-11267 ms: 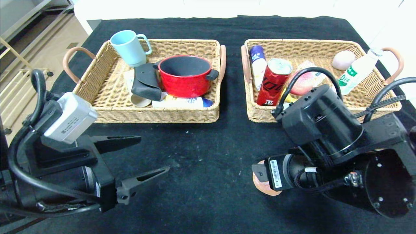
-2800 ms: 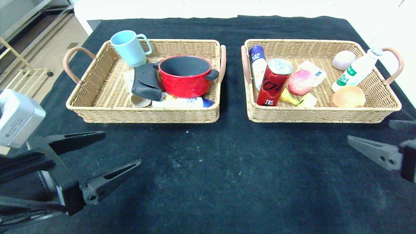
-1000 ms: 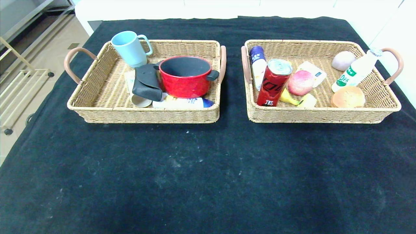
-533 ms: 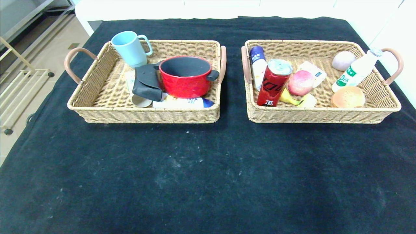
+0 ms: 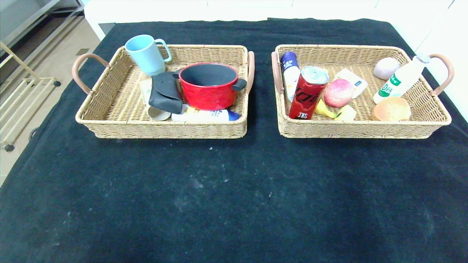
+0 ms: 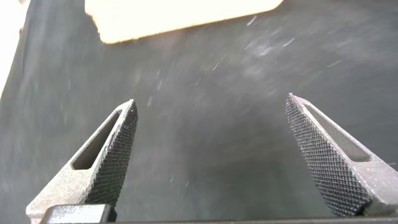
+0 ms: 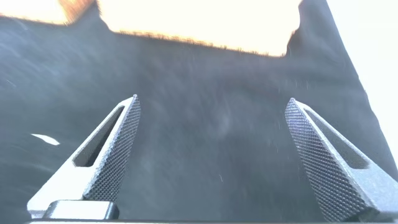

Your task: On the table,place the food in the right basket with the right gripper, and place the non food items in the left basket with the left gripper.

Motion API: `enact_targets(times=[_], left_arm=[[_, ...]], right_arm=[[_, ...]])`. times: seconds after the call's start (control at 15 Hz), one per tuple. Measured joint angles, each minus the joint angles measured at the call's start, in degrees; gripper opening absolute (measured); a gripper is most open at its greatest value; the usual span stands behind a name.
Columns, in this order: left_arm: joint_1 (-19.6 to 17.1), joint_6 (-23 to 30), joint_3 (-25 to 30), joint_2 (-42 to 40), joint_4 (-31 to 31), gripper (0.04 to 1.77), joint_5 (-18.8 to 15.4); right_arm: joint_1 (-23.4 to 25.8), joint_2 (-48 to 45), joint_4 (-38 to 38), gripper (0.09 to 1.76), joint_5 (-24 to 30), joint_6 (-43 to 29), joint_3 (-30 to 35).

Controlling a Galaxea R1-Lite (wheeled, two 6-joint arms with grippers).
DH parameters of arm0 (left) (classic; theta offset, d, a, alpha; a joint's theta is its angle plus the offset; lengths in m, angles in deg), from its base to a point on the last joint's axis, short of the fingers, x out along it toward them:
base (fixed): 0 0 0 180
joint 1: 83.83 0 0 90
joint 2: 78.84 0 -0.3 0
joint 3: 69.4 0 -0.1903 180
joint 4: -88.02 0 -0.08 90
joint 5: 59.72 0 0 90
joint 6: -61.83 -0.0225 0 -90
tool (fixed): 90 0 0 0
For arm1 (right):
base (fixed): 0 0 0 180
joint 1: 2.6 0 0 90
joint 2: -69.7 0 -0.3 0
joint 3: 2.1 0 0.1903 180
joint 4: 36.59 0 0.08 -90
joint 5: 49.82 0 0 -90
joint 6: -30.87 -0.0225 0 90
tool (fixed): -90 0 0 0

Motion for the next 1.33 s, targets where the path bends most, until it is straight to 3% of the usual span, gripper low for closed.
enact_targets(times=[0.2,0.4,0.53,0.73,1.33], left_arm=[[0.0,0.8,6.1,0.0,0.9,1.72,2.0],[0.0,3.9,6.0,0.0,-3.2,1.72,3.0],[0.0,6.5,5.8,0.0,-3.6,1.72,5.4],[0.0,6.2,6.2,0.0,-3.4,1.72,9.7],[0.0,3.5,6.8,0.0,-3.9,1.72,9.8]], right_arm=[[0.0,0.0,-6.0,1.70,-4.9,3.0,3.4],[0.0,0.0,-9.2,1.70,-4.7,2.9,3.6],[-0.1,0.0,-9.5,1.71,-4.9,0.7,3.5],[-0.1,0.0,-8.3,1.71,-6.2,-3.9,3.7],[-0.1,0.0,-8.1,1.71,-6.3,-4.0,4.0]])
